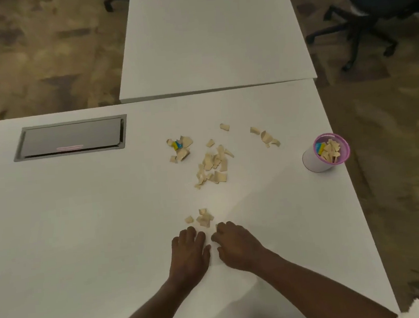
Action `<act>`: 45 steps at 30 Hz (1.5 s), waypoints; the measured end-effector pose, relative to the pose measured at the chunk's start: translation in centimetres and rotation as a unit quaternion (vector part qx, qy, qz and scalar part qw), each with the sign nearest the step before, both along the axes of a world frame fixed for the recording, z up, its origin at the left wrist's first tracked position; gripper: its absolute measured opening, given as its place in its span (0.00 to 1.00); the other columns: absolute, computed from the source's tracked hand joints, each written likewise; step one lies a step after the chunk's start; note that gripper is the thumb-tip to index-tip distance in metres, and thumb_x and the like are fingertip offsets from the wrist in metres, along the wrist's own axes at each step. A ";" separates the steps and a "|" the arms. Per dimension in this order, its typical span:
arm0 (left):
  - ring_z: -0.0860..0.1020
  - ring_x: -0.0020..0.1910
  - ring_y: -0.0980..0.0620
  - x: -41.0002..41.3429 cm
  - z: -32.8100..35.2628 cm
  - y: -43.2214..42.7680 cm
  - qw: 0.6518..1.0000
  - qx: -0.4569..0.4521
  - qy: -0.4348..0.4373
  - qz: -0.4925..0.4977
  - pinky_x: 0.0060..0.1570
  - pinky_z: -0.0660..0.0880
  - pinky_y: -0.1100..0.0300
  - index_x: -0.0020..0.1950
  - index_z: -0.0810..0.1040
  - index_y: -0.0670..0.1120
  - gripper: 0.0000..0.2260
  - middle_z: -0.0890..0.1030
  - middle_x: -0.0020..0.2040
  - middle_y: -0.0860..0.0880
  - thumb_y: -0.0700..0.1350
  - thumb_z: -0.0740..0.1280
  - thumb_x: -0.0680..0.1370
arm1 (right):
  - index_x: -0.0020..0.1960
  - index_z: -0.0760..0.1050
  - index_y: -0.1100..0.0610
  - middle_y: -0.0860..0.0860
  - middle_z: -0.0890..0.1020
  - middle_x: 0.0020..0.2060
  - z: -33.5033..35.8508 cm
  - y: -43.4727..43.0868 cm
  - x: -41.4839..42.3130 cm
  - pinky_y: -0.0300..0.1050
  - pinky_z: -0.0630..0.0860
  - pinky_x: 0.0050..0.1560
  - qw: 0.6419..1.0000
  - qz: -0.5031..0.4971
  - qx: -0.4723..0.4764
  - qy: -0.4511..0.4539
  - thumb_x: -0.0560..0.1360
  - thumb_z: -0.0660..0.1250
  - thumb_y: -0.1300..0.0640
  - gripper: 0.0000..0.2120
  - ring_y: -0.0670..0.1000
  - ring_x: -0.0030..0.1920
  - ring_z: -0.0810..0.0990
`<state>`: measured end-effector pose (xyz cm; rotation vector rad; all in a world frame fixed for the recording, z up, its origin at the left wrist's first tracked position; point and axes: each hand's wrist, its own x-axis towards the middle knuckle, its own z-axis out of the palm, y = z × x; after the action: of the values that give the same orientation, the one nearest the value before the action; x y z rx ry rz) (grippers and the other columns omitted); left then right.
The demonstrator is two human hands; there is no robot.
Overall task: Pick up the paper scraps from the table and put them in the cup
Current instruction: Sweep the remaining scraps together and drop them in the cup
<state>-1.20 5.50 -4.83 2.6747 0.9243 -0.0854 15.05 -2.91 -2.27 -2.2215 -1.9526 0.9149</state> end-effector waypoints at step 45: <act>0.63 0.74 0.35 12.9 -0.2 11.0 0.997 -0.042 0.023 0.053 0.71 0.66 0.45 0.77 0.65 0.43 0.28 0.63 0.77 0.36 0.41 0.62 0.77 | 0.78 0.57 0.46 0.56 0.52 0.79 -1.8 13.1 12.2 0.56 0.71 0.66 0.993 -0.078 -0.018 -0.081 0.78 0.63 0.56 0.31 0.62 0.77 0.54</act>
<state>11.68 16.51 -4.99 2.5526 1.0511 -0.1588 27.23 10.16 -4.10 -2.4992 -1.8012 0.7780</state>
